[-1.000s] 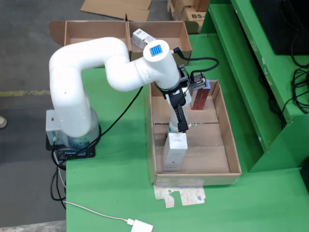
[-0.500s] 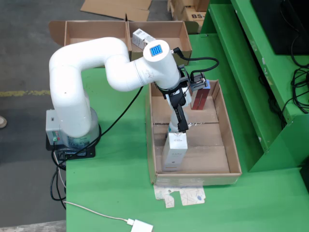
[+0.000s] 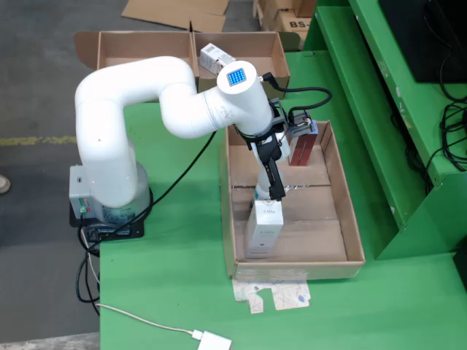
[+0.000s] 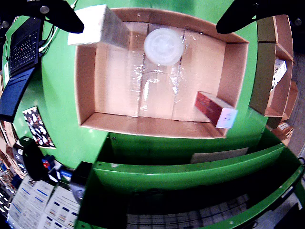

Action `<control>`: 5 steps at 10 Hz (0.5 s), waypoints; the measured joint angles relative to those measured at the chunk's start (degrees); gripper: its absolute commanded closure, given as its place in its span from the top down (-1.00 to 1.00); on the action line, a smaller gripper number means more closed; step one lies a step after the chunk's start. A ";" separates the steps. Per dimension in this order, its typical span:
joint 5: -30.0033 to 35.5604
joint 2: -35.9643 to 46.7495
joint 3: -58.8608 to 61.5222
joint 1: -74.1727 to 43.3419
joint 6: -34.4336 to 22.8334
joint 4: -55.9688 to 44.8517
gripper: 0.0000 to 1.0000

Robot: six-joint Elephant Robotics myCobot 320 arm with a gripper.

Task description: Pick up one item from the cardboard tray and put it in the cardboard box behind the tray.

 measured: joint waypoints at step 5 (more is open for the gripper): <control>3.16 -5.88 6.41 -5.88 -3.86 -0.44 1.00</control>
